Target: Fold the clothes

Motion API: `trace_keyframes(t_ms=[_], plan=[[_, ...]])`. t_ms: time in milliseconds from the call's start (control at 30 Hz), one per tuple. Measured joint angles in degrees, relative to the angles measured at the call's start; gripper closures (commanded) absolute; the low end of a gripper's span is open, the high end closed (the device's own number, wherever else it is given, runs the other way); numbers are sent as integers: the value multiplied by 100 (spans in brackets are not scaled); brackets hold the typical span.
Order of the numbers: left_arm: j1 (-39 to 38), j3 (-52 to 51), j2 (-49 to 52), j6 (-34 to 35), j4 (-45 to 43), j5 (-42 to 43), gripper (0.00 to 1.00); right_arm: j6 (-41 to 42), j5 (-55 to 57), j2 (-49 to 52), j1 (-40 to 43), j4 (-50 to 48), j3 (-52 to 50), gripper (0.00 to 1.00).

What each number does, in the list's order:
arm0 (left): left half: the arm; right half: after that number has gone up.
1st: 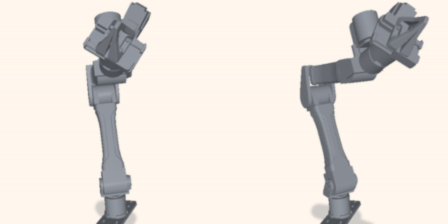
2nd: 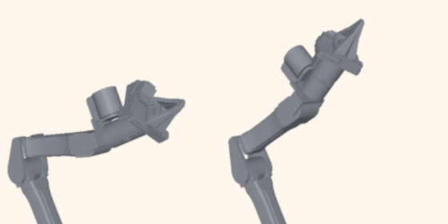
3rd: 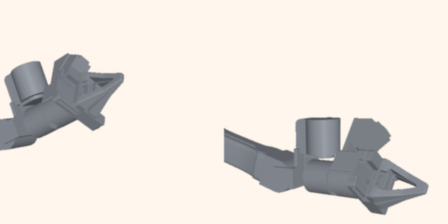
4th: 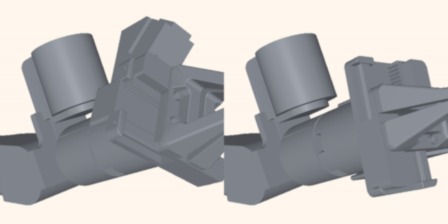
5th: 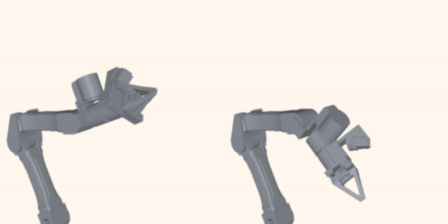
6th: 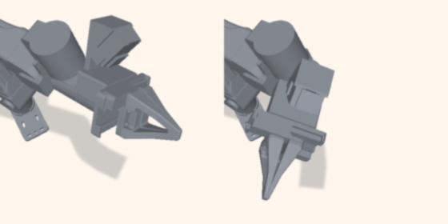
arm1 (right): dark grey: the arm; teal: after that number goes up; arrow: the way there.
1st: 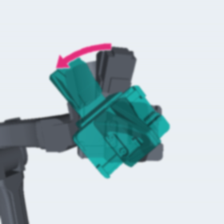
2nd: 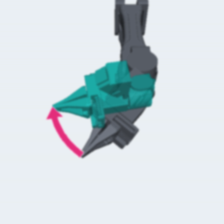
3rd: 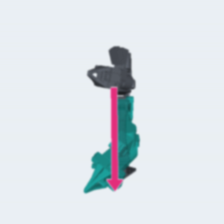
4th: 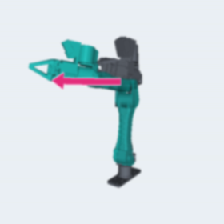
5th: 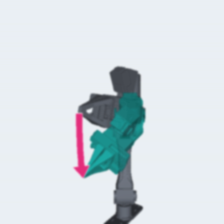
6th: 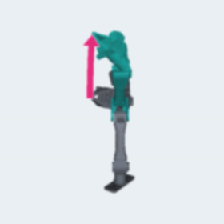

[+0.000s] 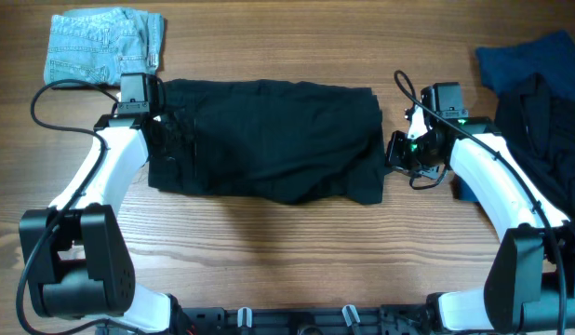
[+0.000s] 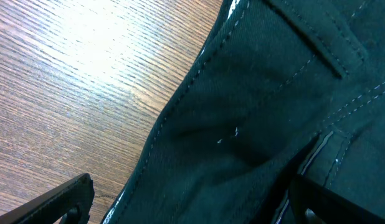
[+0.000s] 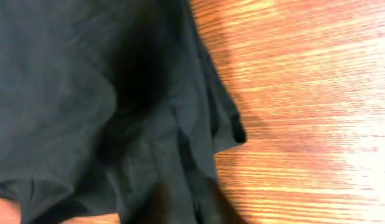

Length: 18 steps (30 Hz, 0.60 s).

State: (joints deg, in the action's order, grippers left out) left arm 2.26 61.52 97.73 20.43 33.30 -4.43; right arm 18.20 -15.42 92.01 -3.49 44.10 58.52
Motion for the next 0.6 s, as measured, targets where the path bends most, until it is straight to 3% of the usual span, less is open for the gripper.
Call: trace_keyframes(t_ms=[200,367,600], plan=[[0,0,0,0,15,0,0,-474,-433,367,0,-424,0,43],[2,0,0,-2,15,0,0,-717,-850,887,0,-702,0,56],[0,0,0,-2,11,0,0,-798,-1034,1047,0,-774,0,56]])
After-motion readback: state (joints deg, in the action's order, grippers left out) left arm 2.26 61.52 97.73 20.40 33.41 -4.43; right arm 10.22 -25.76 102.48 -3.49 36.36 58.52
